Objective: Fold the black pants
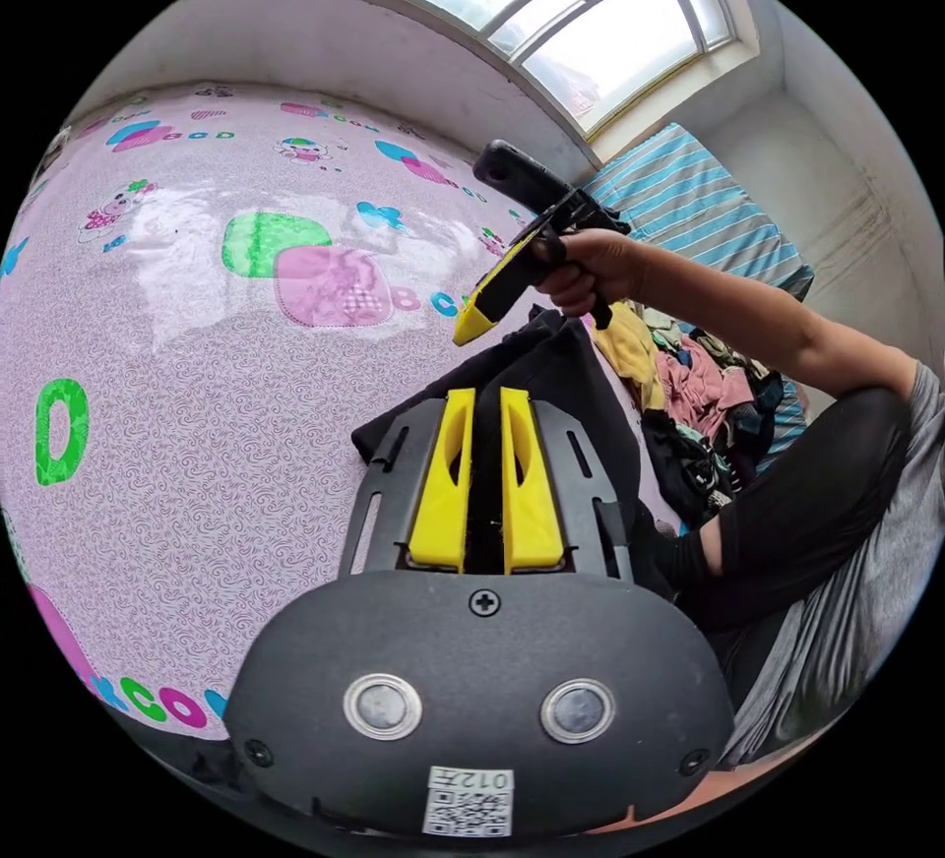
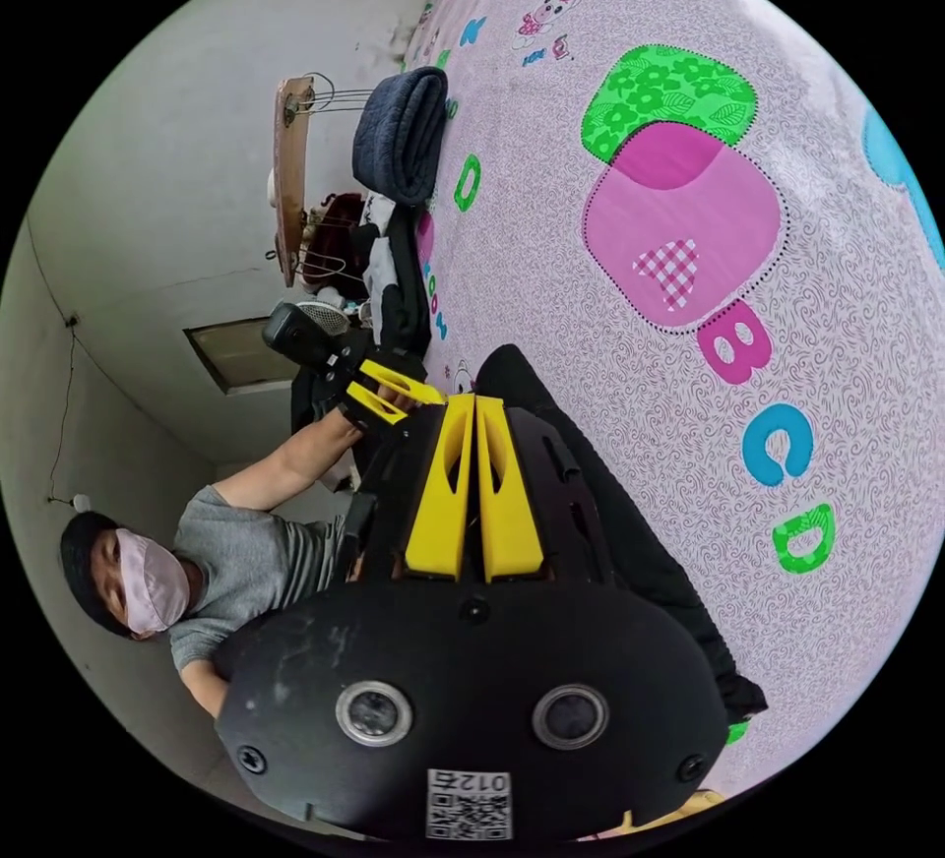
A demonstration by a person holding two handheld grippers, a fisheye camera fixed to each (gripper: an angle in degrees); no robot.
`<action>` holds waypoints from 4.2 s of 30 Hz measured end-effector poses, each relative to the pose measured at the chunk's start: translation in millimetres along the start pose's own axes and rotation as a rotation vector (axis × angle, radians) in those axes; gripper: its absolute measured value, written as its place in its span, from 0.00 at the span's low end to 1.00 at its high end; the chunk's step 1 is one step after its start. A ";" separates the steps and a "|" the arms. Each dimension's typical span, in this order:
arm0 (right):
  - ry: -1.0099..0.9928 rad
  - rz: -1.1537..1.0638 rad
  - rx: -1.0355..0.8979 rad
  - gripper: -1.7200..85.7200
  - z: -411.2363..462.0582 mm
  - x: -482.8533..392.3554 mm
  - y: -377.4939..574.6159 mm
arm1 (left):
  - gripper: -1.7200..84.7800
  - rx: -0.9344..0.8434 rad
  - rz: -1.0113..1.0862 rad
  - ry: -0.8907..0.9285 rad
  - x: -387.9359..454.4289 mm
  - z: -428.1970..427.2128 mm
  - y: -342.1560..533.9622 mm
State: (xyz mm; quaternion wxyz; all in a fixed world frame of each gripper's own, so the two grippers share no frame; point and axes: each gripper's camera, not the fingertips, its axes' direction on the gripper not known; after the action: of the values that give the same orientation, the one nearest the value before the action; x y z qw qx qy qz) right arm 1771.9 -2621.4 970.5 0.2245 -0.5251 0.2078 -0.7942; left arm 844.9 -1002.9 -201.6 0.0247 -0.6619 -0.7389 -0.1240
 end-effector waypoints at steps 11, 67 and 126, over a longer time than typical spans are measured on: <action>0.023 -0.010 -0.165 0.01 -123.2 -5.0 -41.6 | 0.05 0.056 -0.004 -0.001 40.7 -27.2 6.6; 0.787 0.073 0.516 0.01 -701.3 -77.3 421.2 | 0.02 -0.113 0.115 -0.516 279.3 55.3 -57.8; -0.097 0.174 0.462 0.23 -137.1 279.5 889.6 | 0.27 -0.094 -0.375 0.301 -84.3 94.6 34.8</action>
State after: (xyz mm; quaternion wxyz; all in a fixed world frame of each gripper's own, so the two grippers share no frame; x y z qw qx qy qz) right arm 1670.7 -3492.2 624.5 0.4157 -0.4775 0.0544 -0.7721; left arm 901.6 -1061.2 -304.9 0.0804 -0.4877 -0.8301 -0.2580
